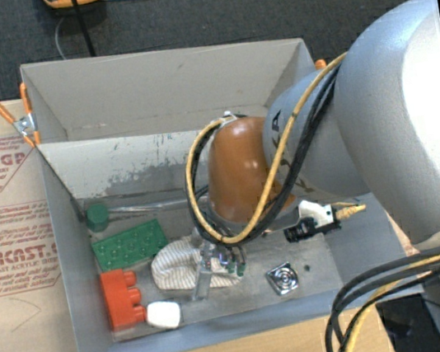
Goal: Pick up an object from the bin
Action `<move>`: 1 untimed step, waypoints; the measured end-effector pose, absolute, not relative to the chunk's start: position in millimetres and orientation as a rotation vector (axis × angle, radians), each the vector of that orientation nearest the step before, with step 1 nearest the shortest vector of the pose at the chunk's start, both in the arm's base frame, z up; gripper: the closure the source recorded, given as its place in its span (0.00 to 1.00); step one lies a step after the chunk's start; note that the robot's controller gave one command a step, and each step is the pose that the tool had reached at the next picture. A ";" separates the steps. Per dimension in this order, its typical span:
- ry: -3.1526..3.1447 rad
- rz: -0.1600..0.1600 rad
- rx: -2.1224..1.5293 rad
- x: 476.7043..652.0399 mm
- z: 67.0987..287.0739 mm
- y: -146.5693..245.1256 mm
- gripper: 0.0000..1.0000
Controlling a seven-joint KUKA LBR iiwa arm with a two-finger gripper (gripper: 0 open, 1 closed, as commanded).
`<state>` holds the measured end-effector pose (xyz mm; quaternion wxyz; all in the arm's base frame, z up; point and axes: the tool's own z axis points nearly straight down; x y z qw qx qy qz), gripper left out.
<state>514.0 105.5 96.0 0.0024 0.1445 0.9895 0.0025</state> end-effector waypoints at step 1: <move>3.115 0.005 0.339 556.3 72.0 124.3 1.00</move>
Offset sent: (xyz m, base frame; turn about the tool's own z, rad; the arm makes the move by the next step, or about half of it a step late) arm 0.0000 0.0000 0.0000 0.0000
